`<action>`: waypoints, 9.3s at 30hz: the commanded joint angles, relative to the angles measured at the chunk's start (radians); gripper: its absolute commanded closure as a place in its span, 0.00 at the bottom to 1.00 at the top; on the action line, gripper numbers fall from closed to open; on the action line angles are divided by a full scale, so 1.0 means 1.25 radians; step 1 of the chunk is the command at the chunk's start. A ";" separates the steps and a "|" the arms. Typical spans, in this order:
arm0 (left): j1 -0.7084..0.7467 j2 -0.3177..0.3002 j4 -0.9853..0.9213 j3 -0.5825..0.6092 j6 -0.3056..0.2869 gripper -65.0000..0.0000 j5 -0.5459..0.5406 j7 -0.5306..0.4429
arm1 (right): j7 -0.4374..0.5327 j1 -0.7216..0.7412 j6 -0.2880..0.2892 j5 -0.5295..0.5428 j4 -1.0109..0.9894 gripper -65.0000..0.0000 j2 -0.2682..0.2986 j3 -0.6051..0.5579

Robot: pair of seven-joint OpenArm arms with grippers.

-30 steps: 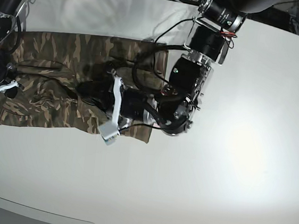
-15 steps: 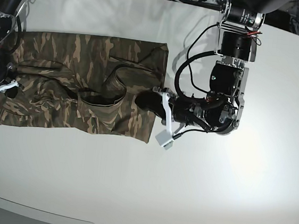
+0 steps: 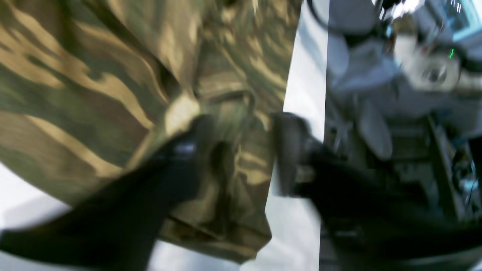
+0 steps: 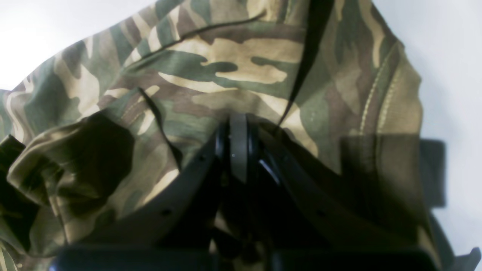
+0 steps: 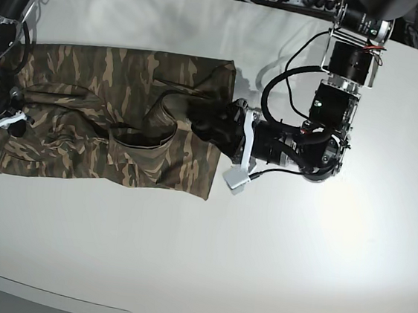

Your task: Fold the T-shirt properly

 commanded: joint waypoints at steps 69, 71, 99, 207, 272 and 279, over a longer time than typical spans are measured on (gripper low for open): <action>-0.053 0.028 0.013 0.090 -0.015 1.00 -0.171 -0.006 | -0.156 -0.020 0.000 -0.057 -0.025 1.00 -0.015 -0.011; -0.051 0.057 0.013 0.090 -0.015 1.00 -0.171 -0.006 | -0.156 -0.020 0.000 -0.057 -0.025 1.00 -0.015 -0.011; 0.037 0.236 0.012 0.082 -0.019 0.48 0.047 -0.006 | -0.157 -0.020 0.009 -0.057 -0.025 1.00 -0.010 -0.011; 0.108 -0.017 0.027 0.084 0.178 1.00 0.811 -0.296 | -0.317 -0.108 0.150 0.386 -0.023 0.33 0.041 0.114; -0.007 -0.021 0.080 -0.069 0.119 0.46 0.452 -0.153 | -0.281 0.042 -0.049 0.046 0.456 1.00 0.142 0.041; -0.006 -0.022 0.080 -0.069 0.118 0.46 0.453 -0.152 | -0.381 0.041 0.064 0.361 0.483 1.00 0.117 0.041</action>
